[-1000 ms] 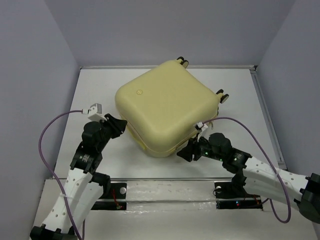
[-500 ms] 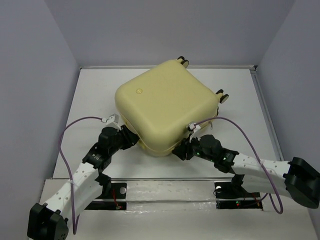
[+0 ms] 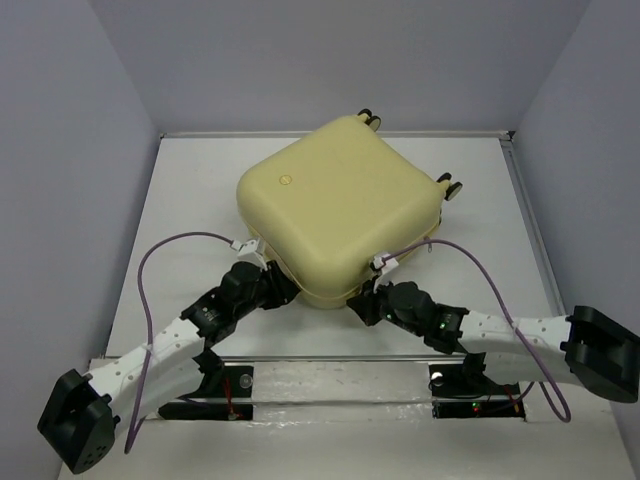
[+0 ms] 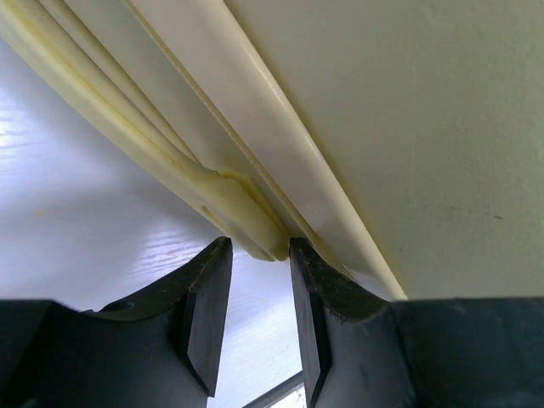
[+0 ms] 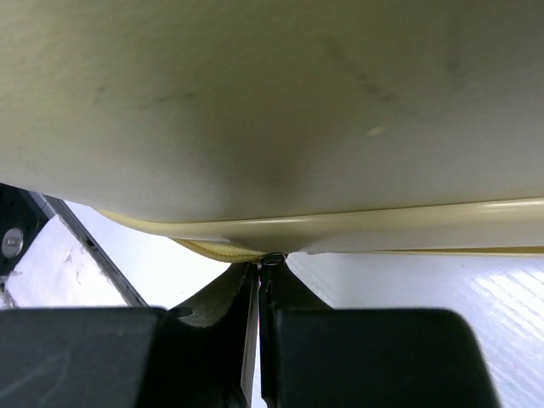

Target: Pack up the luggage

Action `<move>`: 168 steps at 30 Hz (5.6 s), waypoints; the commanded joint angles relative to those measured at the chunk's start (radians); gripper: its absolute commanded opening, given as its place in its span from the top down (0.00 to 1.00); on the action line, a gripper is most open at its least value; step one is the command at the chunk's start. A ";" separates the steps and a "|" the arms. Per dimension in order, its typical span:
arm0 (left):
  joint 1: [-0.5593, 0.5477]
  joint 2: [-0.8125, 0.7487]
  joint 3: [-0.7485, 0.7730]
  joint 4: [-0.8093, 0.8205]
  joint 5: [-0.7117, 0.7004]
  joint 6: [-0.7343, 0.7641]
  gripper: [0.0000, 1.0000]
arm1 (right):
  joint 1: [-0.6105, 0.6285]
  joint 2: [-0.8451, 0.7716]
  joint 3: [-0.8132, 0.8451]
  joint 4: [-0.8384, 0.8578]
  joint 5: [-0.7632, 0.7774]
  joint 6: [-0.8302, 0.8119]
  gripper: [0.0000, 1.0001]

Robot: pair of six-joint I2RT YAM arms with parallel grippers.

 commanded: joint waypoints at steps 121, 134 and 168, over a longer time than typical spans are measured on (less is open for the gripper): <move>0.264 0.027 0.571 -0.063 0.061 0.225 0.42 | -0.807 -0.047 0.315 -0.271 -0.460 -0.062 0.79; -0.371 -0.044 0.110 0.067 -0.115 0.018 0.73 | -0.807 -0.203 -0.052 0.049 -0.632 -0.029 0.75; -0.143 0.105 0.321 0.047 -0.425 0.228 0.66 | -0.807 0.302 -0.014 0.680 -0.911 -0.087 0.63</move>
